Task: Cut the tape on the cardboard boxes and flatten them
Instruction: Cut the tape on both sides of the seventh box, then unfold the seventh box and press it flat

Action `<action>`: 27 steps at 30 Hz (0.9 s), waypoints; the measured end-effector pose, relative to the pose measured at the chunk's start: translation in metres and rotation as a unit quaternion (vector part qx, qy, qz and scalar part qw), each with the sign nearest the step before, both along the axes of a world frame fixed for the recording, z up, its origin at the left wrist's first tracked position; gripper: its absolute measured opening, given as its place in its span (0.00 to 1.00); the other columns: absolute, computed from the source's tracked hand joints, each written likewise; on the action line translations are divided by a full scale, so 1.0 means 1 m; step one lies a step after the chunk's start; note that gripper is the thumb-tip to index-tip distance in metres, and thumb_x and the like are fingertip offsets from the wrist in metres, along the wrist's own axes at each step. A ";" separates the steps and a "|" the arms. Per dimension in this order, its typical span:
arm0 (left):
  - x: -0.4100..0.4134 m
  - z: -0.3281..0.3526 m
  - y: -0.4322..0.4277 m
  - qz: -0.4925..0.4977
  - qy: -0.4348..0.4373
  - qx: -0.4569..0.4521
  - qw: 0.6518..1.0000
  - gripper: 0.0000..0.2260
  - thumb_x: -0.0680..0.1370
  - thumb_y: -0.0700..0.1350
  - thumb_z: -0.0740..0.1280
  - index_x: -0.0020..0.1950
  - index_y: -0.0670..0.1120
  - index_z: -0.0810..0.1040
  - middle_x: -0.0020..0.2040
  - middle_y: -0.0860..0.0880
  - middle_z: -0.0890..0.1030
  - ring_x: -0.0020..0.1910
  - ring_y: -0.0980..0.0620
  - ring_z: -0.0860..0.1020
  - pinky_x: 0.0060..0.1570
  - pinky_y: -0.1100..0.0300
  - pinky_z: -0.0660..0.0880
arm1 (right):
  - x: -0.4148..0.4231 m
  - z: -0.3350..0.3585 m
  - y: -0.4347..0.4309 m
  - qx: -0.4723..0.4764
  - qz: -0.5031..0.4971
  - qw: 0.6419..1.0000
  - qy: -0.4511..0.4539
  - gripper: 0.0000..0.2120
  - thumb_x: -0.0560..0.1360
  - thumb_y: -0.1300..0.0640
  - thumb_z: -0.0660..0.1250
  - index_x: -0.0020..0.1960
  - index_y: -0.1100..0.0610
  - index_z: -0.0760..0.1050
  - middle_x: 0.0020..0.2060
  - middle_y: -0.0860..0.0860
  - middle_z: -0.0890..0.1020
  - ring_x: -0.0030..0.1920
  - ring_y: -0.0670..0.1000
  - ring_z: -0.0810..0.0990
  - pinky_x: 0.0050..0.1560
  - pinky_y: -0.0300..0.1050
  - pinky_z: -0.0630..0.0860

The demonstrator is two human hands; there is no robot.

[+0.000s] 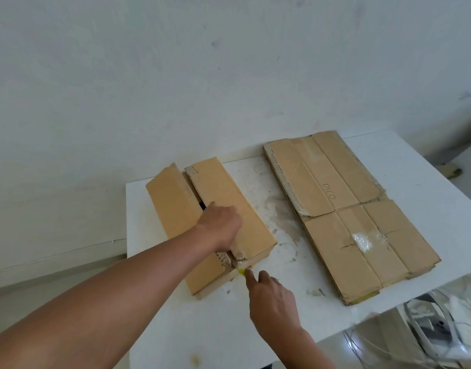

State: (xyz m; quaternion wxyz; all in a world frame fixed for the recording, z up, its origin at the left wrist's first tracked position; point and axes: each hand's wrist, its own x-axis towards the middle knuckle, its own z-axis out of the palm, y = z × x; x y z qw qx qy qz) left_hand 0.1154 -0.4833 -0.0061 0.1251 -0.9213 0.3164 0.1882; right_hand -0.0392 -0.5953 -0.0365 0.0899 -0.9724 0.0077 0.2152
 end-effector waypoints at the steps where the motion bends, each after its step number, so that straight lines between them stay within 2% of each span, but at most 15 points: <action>1: 0.001 -0.003 -0.007 -0.021 -0.003 0.016 1.000 0.22 0.75 0.44 0.73 0.68 0.47 0.72 0.66 0.44 0.71 0.63 0.42 0.72 0.61 0.47 0.68 | 0.001 0.001 -0.001 -0.008 0.005 1.000 -0.005 0.30 0.80 0.65 0.54 0.80 0.52 0.53 0.55 0.54 0.73 0.47 0.54 0.69 0.39 0.46 0.66; 3: 0.002 -0.009 -0.017 -0.064 0.005 0.026 0.998 0.39 0.73 0.38 0.74 0.79 0.51 0.59 0.76 0.43 0.60 0.74 0.38 0.61 0.65 0.43 0.69 | 0.005 0.004 -0.005 -0.028 0.017 0.999 -0.013 0.27 0.82 0.63 0.54 0.79 0.51 0.55 0.51 0.53 0.71 0.46 0.53 0.66 0.40 0.47 0.66; 5: 0.001 -0.013 -0.026 -0.094 0.021 0.042 0.994 0.45 0.74 0.35 0.73 0.82 0.53 0.50 0.82 0.45 0.51 0.79 0.37 0.53 0.69 0.40 0.67 | 0.009 0.007 -0.009 -0.042 0.029 0.998 -0.024 0.26 0.82 0.62 0.53 0.78 0.51 0.57 0.50 0.53 0.71 0.48 0.54 0.69 0.42 0.47 0.65; 8: 0.004 -0.020 -0.029 -0.114 0.050 0.043 0.991 0.46 0.75 0.36 0.72 0.83 0.55 0.46 0.83 0.48 0.46 0.80 0.35 0.50 0.69 0.39 0.69 | 0.013 0.008 -0.014 -0.045 0.043 0.997 -0.044 0.25 0.82 0.61 0.53 0.78 0.50 0.59 0.54 0.54 0.74 0.54 0.56 0.73 0.45 0.47 0.64; 13: 0.005 -0.018 -0.023 -0.103 0.095 0.030 0.990 0.46 0.75 0.31 0.69 0.83 0.55 0.45 0.83 0.50 0.42 0.81 0.37 0.48 0.71 0.47 0.67 | 0.016 0.007 -0.024 -0.038 0.054 0.996 -0.055 0.25 0.83 0.61 0.53 0.78 0.49 0.58 0.54 0.54 0.74 0.54 0.55 0.73 0.45 0.46 0.63; 23: 0.005 -0.023 -0.024 -0.086 0.110 0.030 0.990 0.48 0.74 0.32 0.72 0.83 0.56 0.46 0.83 0.52 0.42 0.81 0.38 0.46 0.72 0.42 0.67 | 0.027 -0.005 -0.044 -0.044 0.059 0.995 -0.071 0.26 0.82 0.62 0.52 0.77 0.44 0.61 0.50 0.50 0.74 0.52 0.53 0.73 0.46 0.46 0.64; 27: 0.008 -0.025 -0.021 -0.069 0.132 0.014 0.989 0.47 0.74 0.33 0.71 0.82 0.57 0.47 0.83 0.53 0.42 0.81 0.40 0.45 0.75 0.41 0.63 | 0.030 -0.011 -0.071 -0.037 0.032 0.997 -0.066 0.29 0.80 0.62 0.57 0.76 0.40 0.62 0.48 0.47 0.74 0.50 0.51 0.73 0.46 0.44 0.66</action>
